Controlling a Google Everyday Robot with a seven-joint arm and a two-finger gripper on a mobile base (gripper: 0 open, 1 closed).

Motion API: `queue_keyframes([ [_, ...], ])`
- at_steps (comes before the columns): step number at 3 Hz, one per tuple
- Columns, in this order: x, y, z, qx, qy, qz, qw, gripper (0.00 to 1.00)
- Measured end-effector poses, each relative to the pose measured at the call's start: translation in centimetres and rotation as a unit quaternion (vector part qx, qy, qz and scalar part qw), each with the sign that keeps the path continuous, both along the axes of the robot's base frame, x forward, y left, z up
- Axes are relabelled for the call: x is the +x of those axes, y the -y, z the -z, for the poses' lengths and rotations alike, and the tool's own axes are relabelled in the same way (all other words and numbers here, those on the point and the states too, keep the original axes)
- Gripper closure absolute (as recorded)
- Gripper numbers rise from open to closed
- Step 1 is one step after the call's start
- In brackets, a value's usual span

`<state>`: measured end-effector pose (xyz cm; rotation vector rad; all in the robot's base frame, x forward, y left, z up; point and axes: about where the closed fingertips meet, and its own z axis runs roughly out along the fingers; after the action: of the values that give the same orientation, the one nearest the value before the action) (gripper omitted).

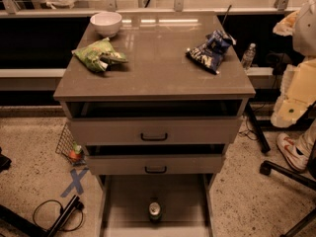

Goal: Pick green can from bottom drawer and place on counter

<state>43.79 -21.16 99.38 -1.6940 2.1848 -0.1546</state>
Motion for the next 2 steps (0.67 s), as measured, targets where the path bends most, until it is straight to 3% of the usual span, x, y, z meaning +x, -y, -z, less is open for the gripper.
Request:
queue_keyframes([
  [1,0.0,0.0,0.0,0.0,0.0,0.0,1.0,0.0],
  [2,0.4,0.3,2.2,0.023,-0.005,0.003,0.9997,0.0],
])
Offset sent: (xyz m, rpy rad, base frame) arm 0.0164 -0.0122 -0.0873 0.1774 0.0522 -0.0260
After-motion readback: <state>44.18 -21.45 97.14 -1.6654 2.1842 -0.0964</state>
